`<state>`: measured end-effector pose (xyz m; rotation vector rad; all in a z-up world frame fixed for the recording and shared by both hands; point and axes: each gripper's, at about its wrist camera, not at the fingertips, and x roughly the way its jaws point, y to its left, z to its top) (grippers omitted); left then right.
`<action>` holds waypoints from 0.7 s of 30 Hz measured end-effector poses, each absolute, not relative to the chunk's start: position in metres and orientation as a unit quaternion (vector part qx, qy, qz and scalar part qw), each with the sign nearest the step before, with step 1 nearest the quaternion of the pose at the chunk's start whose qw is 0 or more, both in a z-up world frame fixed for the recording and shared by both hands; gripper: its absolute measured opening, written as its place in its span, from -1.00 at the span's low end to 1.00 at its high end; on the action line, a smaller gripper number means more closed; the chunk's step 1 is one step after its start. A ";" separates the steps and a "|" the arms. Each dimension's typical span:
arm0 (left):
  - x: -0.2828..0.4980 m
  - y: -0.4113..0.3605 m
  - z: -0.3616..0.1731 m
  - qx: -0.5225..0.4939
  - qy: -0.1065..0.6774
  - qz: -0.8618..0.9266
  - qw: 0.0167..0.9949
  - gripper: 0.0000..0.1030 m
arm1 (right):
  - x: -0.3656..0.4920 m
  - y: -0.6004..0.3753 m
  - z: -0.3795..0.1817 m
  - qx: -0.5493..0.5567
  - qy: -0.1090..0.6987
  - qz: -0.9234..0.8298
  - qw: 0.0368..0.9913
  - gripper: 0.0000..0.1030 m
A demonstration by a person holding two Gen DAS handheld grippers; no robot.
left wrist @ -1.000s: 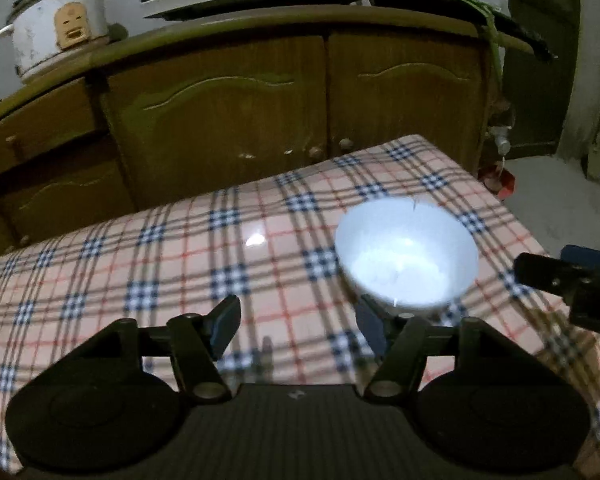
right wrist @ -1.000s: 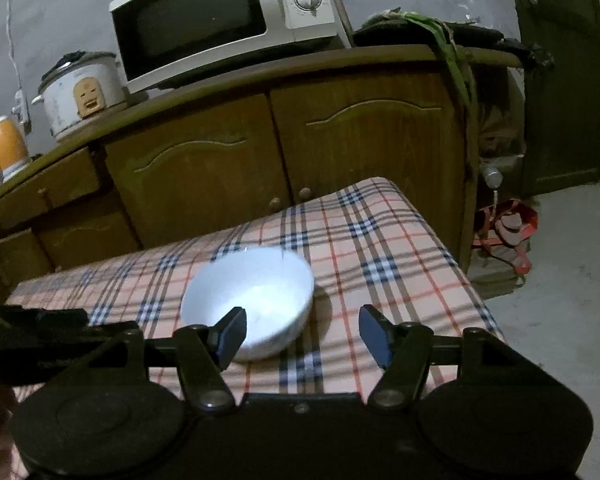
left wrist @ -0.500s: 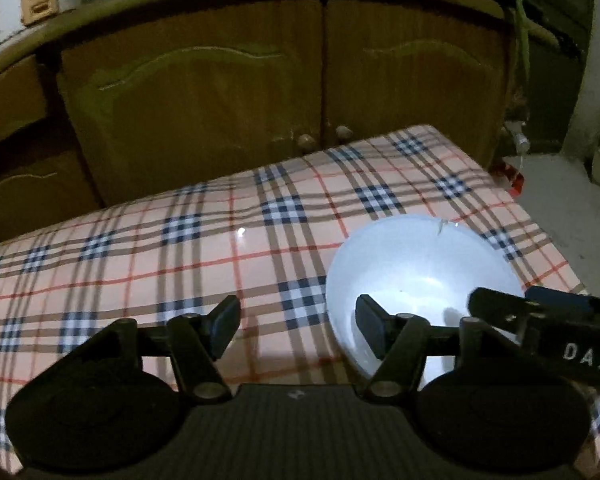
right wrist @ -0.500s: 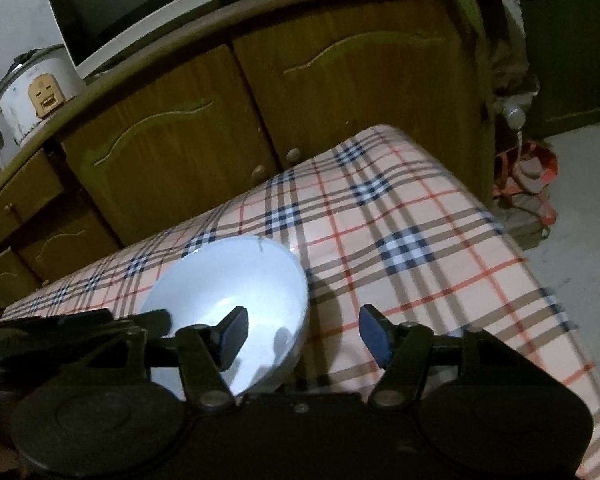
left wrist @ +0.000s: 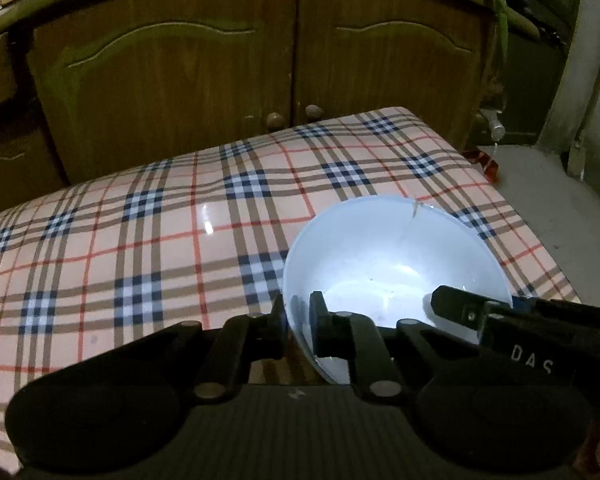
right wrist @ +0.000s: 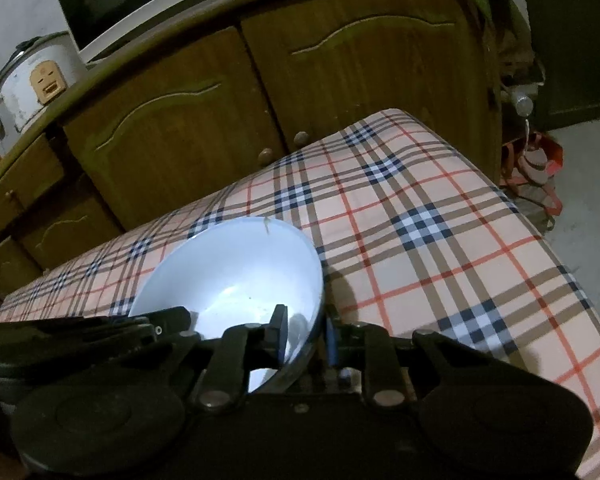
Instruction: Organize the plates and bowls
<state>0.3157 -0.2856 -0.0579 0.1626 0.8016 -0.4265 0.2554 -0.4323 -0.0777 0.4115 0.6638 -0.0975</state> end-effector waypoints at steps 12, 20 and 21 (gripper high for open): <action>0.253 -0.259 -0.014 0.084 0.352 -0.192 0.912 -0.75 | 0.195 -0.398 -0.035 0.174 0.293 -0.033 0.939 -0.51; 0.197 -0.233 0.016 0.084 0.328 -0.186 0.923 -0.75 | 0.136 -0.370 0.000 0.160 0.272 -0.027 0.948 -0.51; 0.192 -0.229 0.018 0.082 0.327 -0.186 0.923 -0.74 | 0.129 -0.367 0.004 0.159 0.270 -0.026 0.949 -0.51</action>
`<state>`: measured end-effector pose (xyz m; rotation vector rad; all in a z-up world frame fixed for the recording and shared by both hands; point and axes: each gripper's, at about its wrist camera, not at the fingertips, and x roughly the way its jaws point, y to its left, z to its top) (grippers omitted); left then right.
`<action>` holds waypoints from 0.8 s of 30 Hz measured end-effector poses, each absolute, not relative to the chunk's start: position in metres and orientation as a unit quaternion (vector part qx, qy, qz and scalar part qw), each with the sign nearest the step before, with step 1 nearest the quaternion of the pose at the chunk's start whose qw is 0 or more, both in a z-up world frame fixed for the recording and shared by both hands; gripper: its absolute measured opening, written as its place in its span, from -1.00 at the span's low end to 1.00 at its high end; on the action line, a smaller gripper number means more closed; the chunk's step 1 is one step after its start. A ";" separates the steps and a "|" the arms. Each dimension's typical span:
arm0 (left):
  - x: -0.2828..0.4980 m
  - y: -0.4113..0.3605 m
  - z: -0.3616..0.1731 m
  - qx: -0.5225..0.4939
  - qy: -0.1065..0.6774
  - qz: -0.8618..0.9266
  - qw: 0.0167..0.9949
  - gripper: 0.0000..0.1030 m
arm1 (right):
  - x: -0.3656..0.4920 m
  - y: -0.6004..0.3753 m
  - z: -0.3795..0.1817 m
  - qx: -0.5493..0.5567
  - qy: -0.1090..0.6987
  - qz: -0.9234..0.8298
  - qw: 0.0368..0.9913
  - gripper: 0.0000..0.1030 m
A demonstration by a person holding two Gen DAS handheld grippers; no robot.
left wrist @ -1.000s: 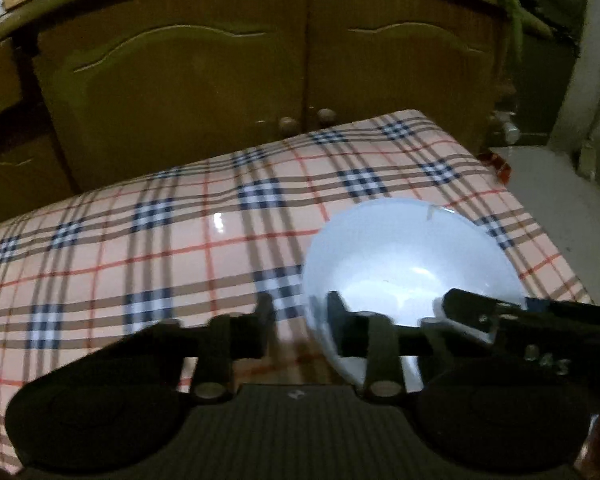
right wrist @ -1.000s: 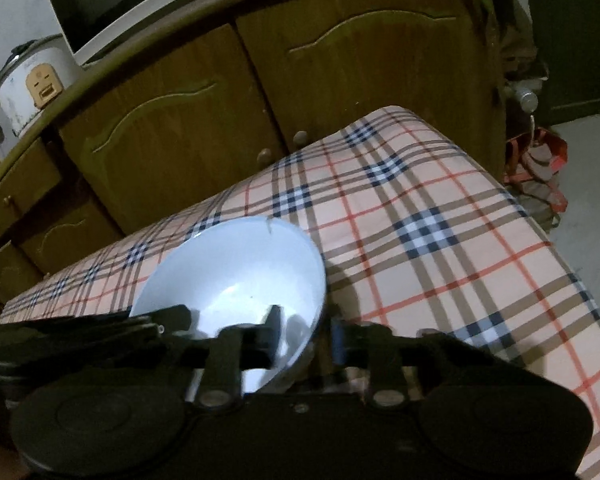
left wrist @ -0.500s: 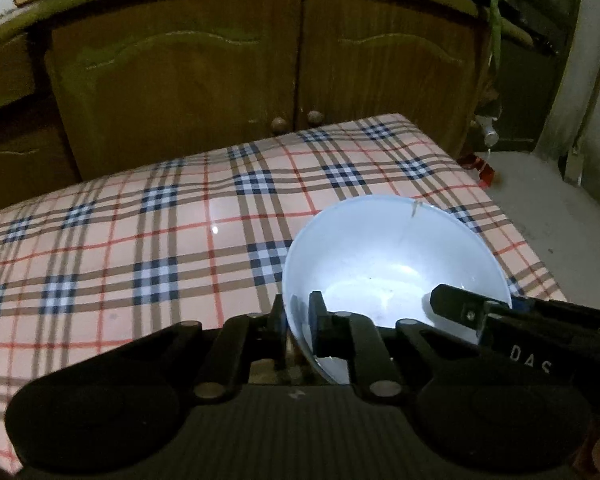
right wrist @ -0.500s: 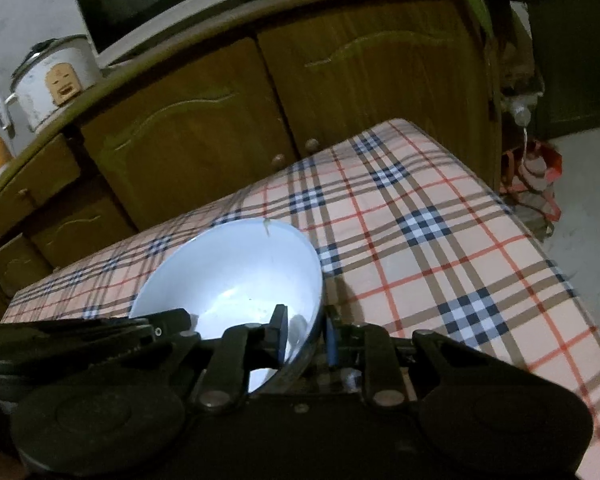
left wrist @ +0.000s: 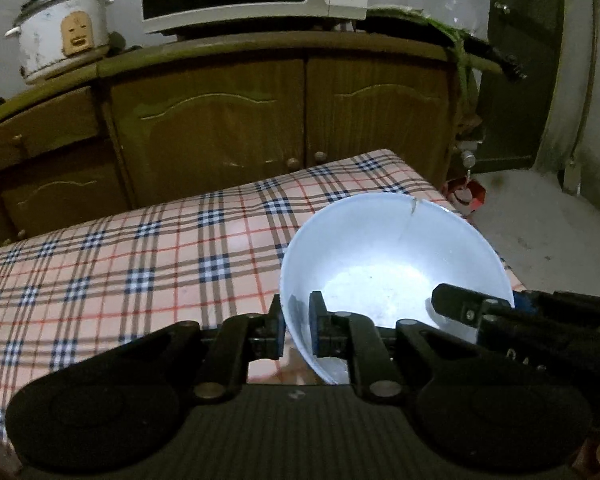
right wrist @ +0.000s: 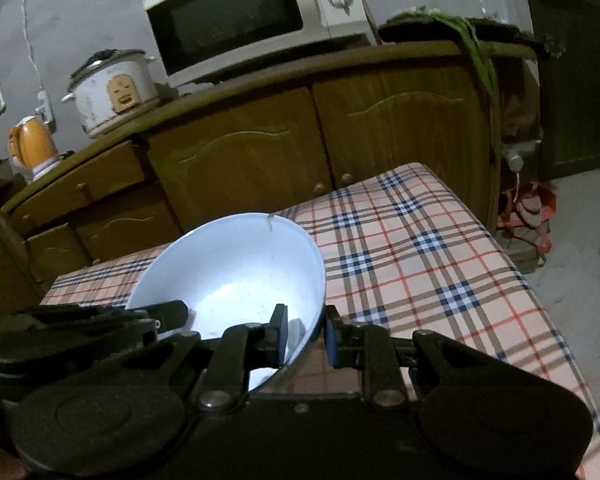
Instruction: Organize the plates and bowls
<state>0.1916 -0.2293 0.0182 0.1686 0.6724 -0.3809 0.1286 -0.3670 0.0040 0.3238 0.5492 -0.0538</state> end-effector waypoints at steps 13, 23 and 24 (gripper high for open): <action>0.129 -0.195 0.037 0.081 0.310 -0.180 0.930 -0.73 | 0.059 -0.330 0.029 0.136 0.252 -0.017 0.958 -0.51; 0.102 -0.175 0.032 0.080 0.310 -0.169 0.932 -0.72 | 0.029 -0.305 0.024 0.125 0.257 -0.007 0.958 -0.51; 0.100 -0.173 0.031 0.080 0.310 -0.168 0.932 -0.72 | 0.027 -0.303 0.023 0.124 0.258 -0.006 0.958 -0.51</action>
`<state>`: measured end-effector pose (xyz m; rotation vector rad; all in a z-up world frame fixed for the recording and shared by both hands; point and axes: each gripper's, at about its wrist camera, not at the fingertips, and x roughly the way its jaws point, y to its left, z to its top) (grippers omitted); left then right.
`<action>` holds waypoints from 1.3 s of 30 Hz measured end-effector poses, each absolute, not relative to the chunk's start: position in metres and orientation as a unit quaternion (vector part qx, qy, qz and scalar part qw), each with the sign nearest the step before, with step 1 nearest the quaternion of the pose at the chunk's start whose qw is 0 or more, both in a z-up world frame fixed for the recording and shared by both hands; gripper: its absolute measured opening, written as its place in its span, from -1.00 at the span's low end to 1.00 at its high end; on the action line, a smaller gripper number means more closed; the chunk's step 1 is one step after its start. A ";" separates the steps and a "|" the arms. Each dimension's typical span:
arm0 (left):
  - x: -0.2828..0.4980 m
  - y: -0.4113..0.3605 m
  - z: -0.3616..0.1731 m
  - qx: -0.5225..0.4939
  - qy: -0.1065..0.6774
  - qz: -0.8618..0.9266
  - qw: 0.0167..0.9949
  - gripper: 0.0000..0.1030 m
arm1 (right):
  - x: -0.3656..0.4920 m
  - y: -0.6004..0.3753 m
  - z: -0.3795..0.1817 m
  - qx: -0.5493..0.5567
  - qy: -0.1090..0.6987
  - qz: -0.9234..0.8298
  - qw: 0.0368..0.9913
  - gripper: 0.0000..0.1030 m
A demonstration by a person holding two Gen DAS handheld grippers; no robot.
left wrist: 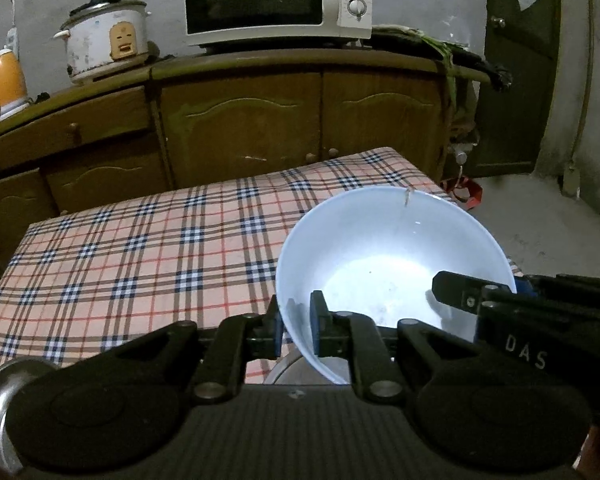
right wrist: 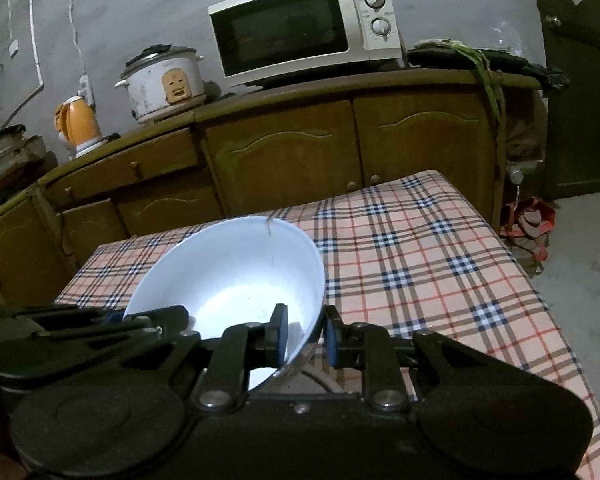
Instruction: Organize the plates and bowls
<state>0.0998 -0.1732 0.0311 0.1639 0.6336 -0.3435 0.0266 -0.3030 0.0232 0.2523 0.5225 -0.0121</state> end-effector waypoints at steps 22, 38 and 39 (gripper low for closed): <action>0.080 -0.153 0.009 0.082 0.336 -0.161 0.924 -0.72 | 0.012 -0.284 0.000 0.125 0.287 0.008 0.950 -0.51; 0.079 -0.151 -0.024 0.103 0.373 -0.155 0.909 -0.72 | 0.012 -0.277 -0.043 0.126 0.330 0.010 0.936 -0.51; 0.079 -0.151 -0.026 0.104 0.373 -0.155 0.909 -0.72 | 0.012 -0.277 -0.045 0.127 0.331 0.009 0.935 -0.51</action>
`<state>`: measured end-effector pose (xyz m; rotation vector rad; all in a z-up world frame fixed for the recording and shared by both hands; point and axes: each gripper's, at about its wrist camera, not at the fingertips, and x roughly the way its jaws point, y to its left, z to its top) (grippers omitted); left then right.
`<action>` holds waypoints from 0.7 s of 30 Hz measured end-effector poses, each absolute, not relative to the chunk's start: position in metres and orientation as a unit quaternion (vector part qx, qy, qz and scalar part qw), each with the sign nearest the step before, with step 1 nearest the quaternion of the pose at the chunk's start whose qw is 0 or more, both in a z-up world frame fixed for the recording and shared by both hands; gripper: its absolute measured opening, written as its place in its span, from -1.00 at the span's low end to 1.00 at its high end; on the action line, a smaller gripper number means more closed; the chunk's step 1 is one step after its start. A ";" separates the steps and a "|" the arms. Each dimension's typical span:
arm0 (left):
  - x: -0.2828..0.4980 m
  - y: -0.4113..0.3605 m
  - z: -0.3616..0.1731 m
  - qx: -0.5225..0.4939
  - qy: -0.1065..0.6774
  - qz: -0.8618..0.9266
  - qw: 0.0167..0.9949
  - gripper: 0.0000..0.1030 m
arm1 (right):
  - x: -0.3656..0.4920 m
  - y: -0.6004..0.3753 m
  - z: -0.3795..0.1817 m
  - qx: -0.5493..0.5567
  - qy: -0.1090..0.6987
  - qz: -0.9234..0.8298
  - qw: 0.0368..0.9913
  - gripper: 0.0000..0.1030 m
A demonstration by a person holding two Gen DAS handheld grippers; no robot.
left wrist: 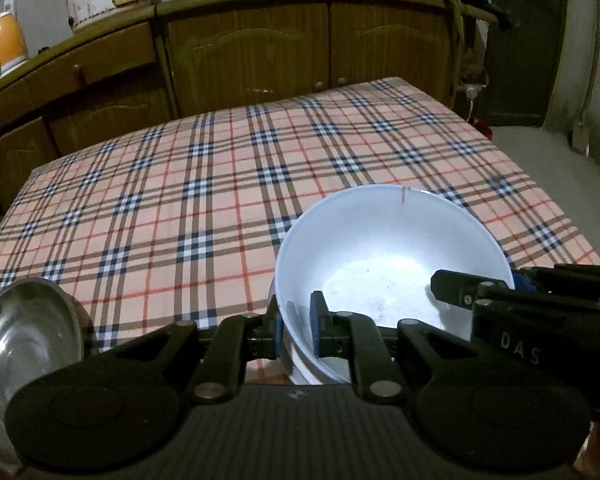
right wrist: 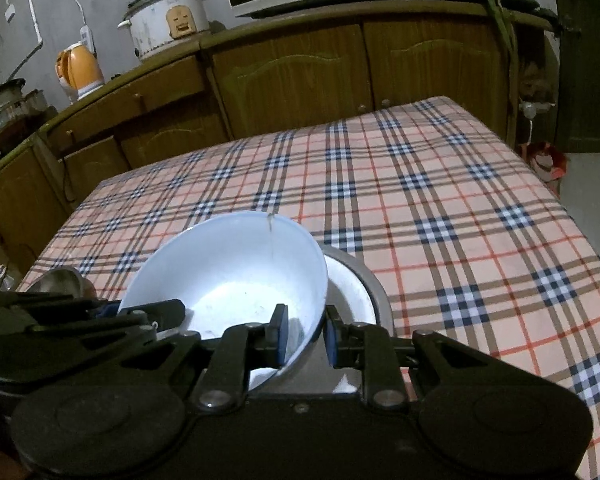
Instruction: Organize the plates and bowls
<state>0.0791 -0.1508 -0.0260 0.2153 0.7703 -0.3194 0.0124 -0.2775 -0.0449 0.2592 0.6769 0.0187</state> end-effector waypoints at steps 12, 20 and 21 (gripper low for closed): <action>0.078 -0.153 -0.034 0.116 0.368 -0.156 0.909 -0.72 | 0.012 -0.275 -0.056 0.115 0.335 0.004 0.935 -0.51; 0.078 -0.153 -0.035 0.118 0.364 -0.154 0.911 -0.72 | 0.013 -0.274 -0.054 0.108 0.332 0.002 0.937 -0.51; 0.078 -0.154 -0.035 0.120 0.363 -0.153 0.911 -0.72 | 0.012 -0.274 -0.054 0.107 0.333 0.001 0.937 -0.51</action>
